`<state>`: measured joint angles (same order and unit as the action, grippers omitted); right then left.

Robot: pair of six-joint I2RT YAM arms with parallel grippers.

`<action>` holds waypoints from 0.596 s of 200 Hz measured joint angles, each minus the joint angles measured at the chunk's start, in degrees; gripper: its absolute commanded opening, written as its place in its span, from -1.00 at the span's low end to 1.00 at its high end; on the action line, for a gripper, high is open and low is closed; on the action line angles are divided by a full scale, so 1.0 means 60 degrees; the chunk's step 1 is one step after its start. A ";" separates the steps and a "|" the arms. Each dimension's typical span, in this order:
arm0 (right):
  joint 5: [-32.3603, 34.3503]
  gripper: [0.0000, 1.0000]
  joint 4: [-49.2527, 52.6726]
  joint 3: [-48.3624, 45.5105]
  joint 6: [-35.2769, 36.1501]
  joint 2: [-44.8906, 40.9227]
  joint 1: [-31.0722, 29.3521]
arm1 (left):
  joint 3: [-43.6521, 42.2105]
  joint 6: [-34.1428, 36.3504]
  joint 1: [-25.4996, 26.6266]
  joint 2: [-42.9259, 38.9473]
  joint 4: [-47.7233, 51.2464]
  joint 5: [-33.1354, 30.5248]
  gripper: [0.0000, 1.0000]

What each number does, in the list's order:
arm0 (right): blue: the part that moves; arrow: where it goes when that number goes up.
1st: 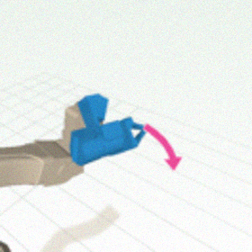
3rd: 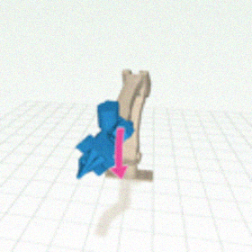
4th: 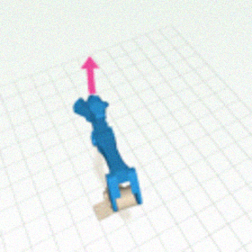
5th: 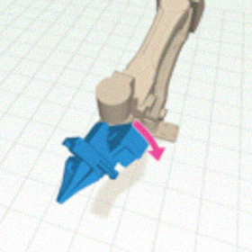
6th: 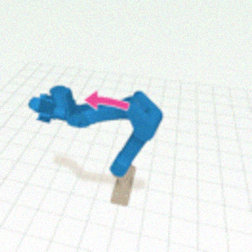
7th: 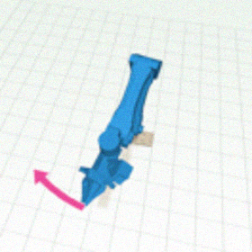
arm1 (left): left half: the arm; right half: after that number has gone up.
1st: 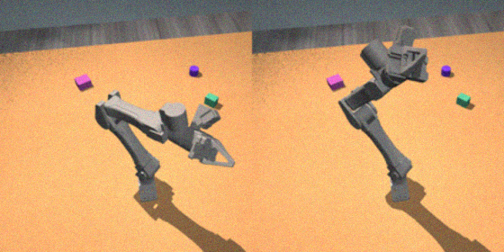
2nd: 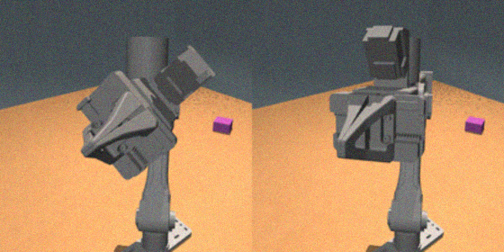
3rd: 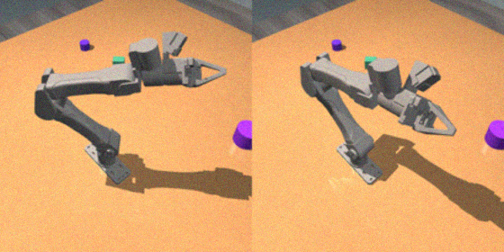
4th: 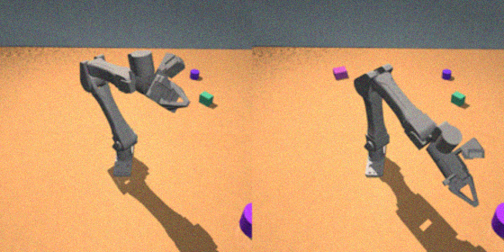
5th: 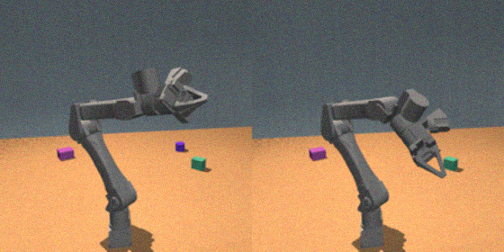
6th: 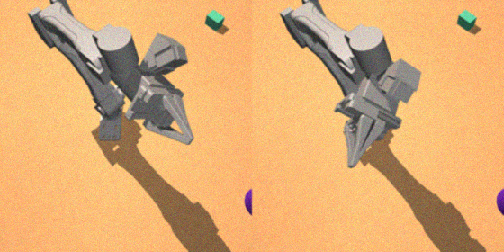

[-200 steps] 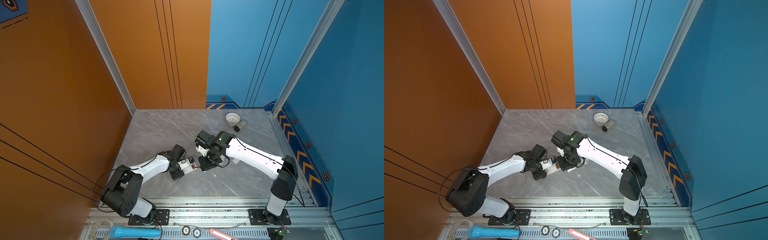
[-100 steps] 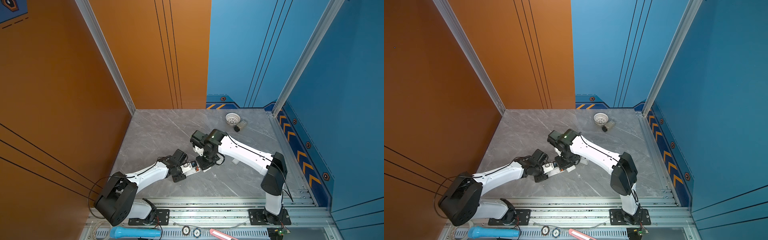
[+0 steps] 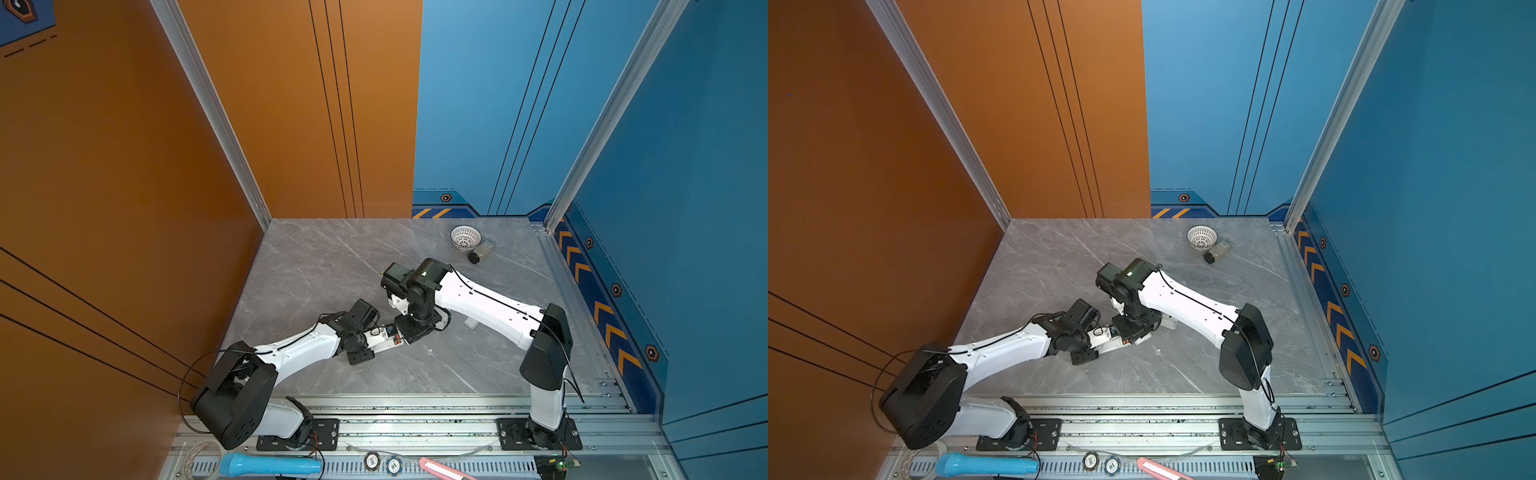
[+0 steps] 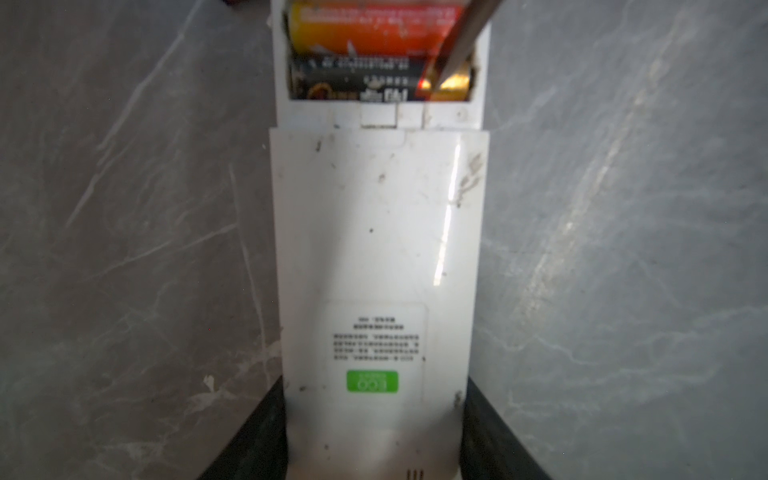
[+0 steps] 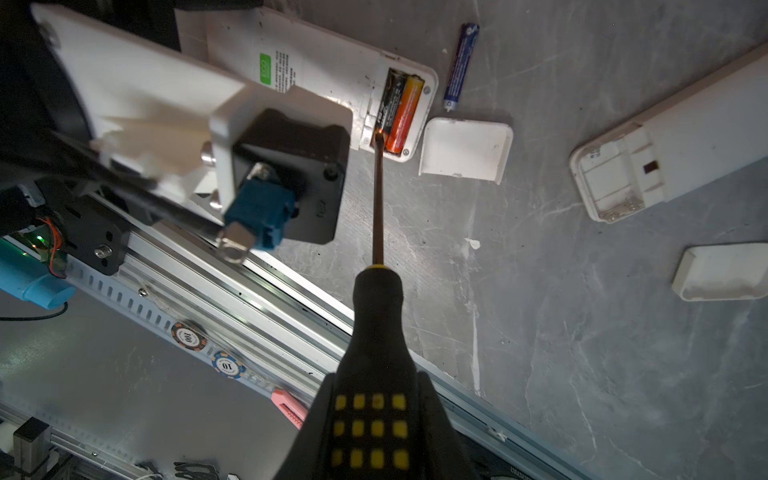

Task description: Unload the batteries from the remote control

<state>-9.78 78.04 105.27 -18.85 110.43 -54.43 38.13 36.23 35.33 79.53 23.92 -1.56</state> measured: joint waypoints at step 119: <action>-0.0113 -1.00 0.0335 0.0113 0.0175 0.0226 -0.0011 | 0.0131 -0.0004 0.0062 0.0138 0.0095 -0.0109 -0.87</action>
<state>-10.46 80.05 105.95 -17.80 111.79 -54.50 38.92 36.21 35.70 80.36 24.49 -2.22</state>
